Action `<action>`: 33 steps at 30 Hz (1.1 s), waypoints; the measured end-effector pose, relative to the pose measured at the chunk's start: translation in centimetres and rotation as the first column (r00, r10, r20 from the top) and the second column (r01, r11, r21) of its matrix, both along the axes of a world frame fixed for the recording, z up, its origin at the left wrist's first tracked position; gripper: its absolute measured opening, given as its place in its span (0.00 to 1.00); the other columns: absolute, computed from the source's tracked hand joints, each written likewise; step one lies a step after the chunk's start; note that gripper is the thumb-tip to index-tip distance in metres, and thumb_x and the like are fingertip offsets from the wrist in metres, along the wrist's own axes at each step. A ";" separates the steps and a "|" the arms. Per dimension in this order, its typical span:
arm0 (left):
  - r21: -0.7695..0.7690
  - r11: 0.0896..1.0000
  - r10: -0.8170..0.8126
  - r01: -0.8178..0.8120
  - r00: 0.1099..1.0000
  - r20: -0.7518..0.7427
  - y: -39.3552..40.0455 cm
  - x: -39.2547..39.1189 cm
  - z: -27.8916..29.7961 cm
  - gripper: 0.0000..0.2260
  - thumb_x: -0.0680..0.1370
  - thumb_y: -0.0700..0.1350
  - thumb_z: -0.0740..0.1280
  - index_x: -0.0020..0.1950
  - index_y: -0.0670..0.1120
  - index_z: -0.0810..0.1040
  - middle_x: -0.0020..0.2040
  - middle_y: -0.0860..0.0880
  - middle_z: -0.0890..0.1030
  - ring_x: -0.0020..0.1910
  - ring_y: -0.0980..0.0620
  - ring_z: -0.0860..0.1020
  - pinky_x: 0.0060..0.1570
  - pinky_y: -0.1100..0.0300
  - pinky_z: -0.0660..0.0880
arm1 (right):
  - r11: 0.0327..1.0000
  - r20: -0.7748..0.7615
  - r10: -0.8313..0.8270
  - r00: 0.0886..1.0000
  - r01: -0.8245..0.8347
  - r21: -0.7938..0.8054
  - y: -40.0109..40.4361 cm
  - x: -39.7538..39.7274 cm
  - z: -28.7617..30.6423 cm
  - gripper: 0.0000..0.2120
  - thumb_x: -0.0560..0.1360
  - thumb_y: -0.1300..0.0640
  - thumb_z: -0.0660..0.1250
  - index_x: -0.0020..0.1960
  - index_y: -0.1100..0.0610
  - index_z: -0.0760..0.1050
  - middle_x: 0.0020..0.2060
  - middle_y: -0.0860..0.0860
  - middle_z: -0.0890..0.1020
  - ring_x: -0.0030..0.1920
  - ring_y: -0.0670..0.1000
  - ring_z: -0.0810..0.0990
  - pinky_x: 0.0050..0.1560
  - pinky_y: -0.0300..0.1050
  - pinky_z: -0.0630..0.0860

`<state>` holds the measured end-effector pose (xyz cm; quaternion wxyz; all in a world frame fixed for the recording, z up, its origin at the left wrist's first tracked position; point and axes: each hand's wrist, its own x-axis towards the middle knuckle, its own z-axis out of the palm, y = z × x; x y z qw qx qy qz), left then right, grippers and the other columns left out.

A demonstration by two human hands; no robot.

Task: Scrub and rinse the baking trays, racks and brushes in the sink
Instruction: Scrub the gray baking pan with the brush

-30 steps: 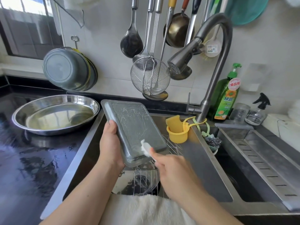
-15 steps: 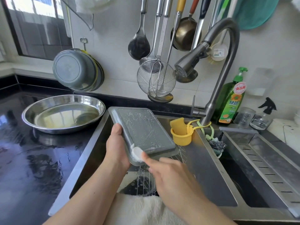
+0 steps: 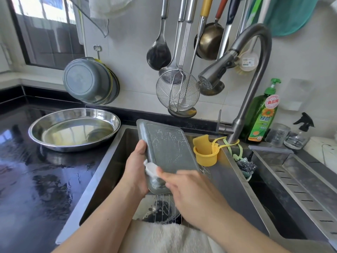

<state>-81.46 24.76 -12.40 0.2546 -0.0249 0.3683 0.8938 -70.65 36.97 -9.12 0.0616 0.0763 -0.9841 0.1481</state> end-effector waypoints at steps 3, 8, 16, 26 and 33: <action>-0.002 0.997 -0.082 0.082 0.996 -0.017 -0.1 0.1 -0.3 0.31 0.84 0.66 0.55 0.68 0.41 0.79 0.56 0.36 0.85 0.50 0.38 0.86 0.53 0.44 0.77 | 0.996 -0.044 -0.091 0.995 0.091 0.011 0.6 -4.4 0.8 0.22 0.85 0.53 0.59 0.74 0.33 0.65 0.44 0.47 0.80 0.36 0.49 0.74 0.34 0.48 0.72; 0.022 0.996 -0.082 0.083 0.996 -0.032 -0.3 -0.4 -0.4 0.34 0.84 0.68 0.50 0.71 0.43 0.77 0.62 0.34 0.83 0.58 0.35 0.84 0.60 0.39 0.76 | 0.994 -0.058 -0.108 0.992 0.106 -0.032 1.1 -6.8 1.3 0.21 0.85 0.52 0.59 0.73 0.32 0.66 0.37 0.48 0.74 0.30 0.49 0.67 0.27 0.45 0.63; 0.115 0.993 -0.026 0.033 0.998 -0.063 -0.1 -0.9 -0.8 0.38 0.80 0.74 0.44 0.70 0.51 0.78 0.65 0.36 0.82 0.62 0.33 0.81 0.67 0.34 0.71 | 0.999 0.015 -0.033 0.999 0.033 0.001 0.4 0.0 -0.3 0.24 0.85 0.52 0.58 0.76 0.31 0.60 0.36 0.43 0.70 0.42 0.50 0.74 0.38 0.46 0.71; 0.243 0.970 0.036 -0.016 0.996 -0.076 -0.2 -1.1 -1.0 0.30 0.85 0.65 0.50 0.72 0.46 0.78 0.68 0.37 0.80 0.67 0.36 0.79 0.69 0.38 0.72 | 0.987 -0.053 -0.157 0.986 0.158 0.014 -1.9 -6.0 1.5 0.27 0.82 0.57 0.60 0.75 0.32 0.64 0.53 0.52 0.82 0.51 0.58 0.80 0.44 0.50 0.77; 0.131 0.985 0.130 -0.112 0.982 -0.136 -0.9 -1.7 -1.1 0.17 0.87 0.46 0.56 0.72 0.54 0.78 0.67 0.42 0.82 0.63 0.39 0.82 0.64 0.34 0.76 | 0.986 0.024 -0.086 0.996 0.088 -0.144 -0.6 2.7 -3.3 0.25 0.84 0.50 0.59 0.75 0.28 0.59 0.41 0.46 0.75 0.45 0.50 0.75 0.42 0.50 0.72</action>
